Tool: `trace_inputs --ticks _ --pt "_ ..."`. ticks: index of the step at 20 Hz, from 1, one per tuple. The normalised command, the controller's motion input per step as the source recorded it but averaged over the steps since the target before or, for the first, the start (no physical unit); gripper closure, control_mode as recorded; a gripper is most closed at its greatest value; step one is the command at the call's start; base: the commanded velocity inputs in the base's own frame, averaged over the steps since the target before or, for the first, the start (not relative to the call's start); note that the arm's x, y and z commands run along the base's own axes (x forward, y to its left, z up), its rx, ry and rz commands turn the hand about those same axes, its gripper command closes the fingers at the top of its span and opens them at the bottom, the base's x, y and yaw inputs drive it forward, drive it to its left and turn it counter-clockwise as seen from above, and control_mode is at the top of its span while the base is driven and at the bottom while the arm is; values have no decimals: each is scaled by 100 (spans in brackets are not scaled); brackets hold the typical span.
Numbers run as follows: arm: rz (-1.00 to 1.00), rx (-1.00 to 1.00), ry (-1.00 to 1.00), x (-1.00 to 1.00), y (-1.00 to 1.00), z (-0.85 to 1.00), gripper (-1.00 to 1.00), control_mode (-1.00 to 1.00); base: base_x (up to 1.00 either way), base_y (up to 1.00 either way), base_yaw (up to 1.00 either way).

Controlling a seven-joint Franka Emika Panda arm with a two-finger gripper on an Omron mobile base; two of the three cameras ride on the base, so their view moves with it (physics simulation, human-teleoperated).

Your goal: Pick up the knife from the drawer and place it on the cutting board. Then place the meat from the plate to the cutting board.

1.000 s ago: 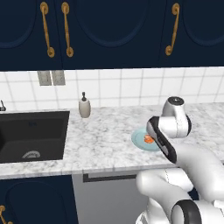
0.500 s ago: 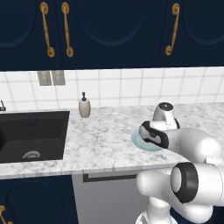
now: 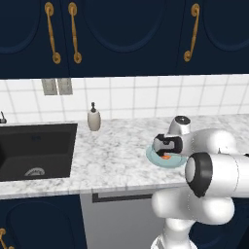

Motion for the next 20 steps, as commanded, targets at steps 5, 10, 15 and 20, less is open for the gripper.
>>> trace_inputs --ticks 5,10,15,20 --pt "1 0 0 3 -3 -40 -100 -100 0 0 0" --pt "0 0 0 12 0 -24 -100 -100 0 0 0" --pt "0 0 0 18 0 16 -100 -100 0 0 0" --pt "0 0 3 29 0 4 -100 -100 0 0 0"
